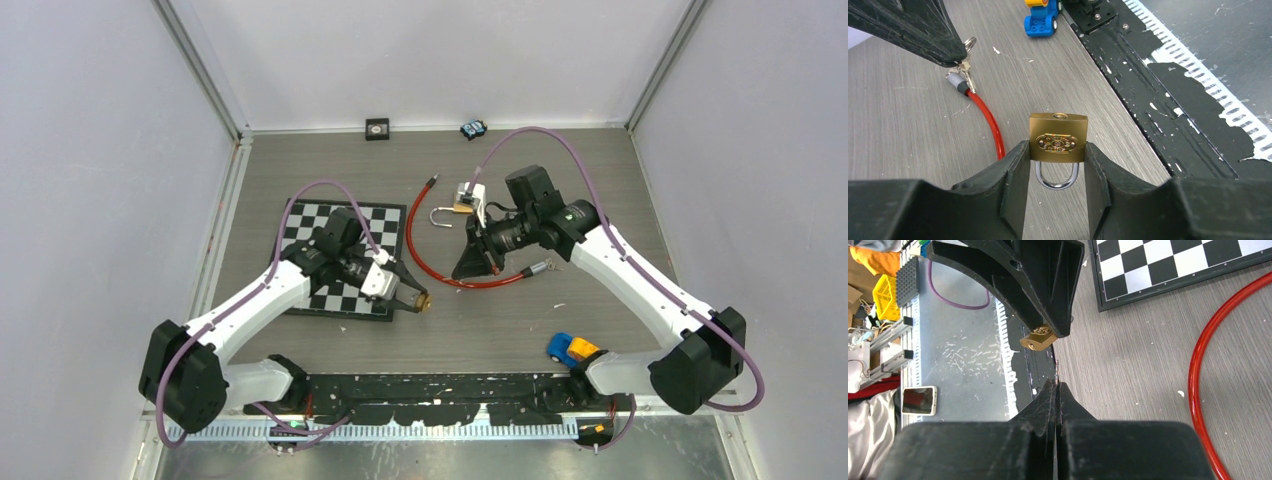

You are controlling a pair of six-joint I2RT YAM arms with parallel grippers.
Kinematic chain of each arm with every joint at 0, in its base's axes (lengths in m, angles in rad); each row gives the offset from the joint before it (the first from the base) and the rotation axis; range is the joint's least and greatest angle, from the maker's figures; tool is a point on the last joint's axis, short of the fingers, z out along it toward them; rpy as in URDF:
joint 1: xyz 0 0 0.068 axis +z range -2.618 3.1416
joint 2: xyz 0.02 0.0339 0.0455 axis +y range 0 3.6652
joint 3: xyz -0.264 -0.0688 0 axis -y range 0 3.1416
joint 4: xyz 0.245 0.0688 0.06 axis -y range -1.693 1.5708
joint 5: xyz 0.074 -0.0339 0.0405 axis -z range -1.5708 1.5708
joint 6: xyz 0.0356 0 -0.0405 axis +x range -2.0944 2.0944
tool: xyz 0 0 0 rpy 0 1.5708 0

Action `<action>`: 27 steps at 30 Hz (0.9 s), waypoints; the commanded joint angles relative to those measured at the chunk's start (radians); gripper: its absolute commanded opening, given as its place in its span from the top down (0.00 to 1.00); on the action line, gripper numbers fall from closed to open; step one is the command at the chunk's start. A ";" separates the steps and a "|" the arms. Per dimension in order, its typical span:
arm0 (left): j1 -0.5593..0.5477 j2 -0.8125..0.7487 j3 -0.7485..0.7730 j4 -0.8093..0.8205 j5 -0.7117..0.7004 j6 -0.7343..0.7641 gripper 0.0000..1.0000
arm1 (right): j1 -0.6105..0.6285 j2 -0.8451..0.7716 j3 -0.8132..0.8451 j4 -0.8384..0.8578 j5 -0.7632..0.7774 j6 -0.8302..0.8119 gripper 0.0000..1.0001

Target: Unlock with the key

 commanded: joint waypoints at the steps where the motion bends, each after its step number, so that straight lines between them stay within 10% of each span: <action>1: 0.006 -0.033 0.018 0.089 -0.024 -0.074 1.00 | 0.006 0.006 0.002 0.069 -0.037 0.047 0.99; 10: 0.009 -0.032 0.020 0.283 -0.240 -0.345 1.00 | 0.007 0.013 -0.004 0.094 0.059 0.093 0.99; 27: 0.020 0.185 0.255 -0.306 0.053 -0.215 1.00 | 0.249 -0.136 0.115 -0.141 0.476 -0.536 0.99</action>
